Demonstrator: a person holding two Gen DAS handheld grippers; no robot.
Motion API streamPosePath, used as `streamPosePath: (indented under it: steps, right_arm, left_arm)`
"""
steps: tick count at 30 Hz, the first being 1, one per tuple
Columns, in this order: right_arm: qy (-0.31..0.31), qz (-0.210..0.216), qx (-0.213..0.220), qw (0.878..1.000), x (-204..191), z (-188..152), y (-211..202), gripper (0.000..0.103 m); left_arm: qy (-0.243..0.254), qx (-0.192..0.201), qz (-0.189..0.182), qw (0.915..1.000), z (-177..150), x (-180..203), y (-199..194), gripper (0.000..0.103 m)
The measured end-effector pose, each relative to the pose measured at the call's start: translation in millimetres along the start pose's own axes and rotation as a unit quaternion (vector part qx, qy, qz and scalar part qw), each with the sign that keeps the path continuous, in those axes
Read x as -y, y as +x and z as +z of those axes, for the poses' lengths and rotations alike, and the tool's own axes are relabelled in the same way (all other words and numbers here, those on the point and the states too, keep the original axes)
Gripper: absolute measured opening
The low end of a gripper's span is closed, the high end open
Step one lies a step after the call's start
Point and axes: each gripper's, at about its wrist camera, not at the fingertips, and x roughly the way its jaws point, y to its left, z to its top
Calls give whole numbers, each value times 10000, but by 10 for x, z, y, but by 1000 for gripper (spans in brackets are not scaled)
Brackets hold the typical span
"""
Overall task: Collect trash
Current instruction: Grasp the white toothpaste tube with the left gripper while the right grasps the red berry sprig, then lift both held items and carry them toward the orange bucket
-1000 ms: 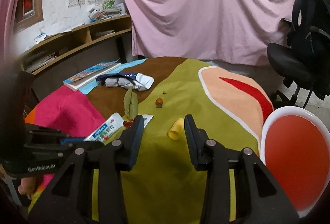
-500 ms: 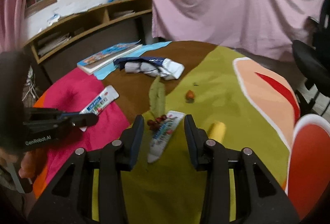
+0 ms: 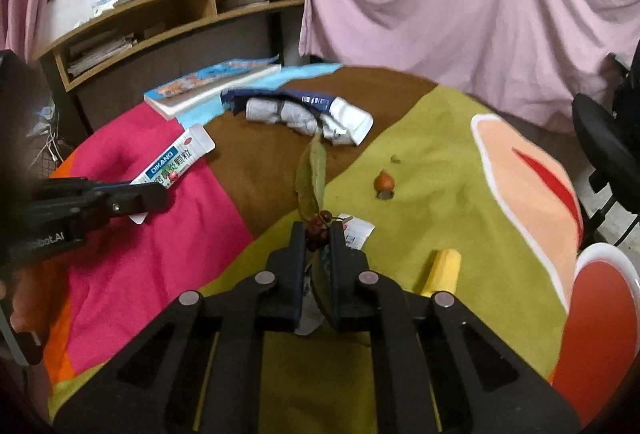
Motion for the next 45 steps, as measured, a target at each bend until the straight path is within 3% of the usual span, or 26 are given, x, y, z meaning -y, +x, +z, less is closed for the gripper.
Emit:
streamPosePath:
  steps: [10, 16, 22, 31, 45]
  right_arm:
    - [236, -190, 1498, 9882, 64, -68, -694, 39]
    - [439, -453, 2368, 9695, 141, -95, -1103, 39]
    - [634, -690, 2937, 9513, 248, -181, -1461, 39]
    - [1085, -1149, 3271, 9317, 578, -340, -1838, 39]
    - [1759, -1924, 2933, 9198, 1253, -790, -2180, 40]
  left_arm:
    - [522, 799, -234, 9952, 97, 409, -230, 3]
    - [957, 1256, -444, 9865, 225, 738, -379, 3]
    - [1412, 1605, -665, 9746, 325, 1096, -489, 3]
    - [1882, 1744, -1077, 9605, 384, 1712, -457, 3]
    - [2275, 1213, -1778, 9497, 288, 2681, 24, 3]
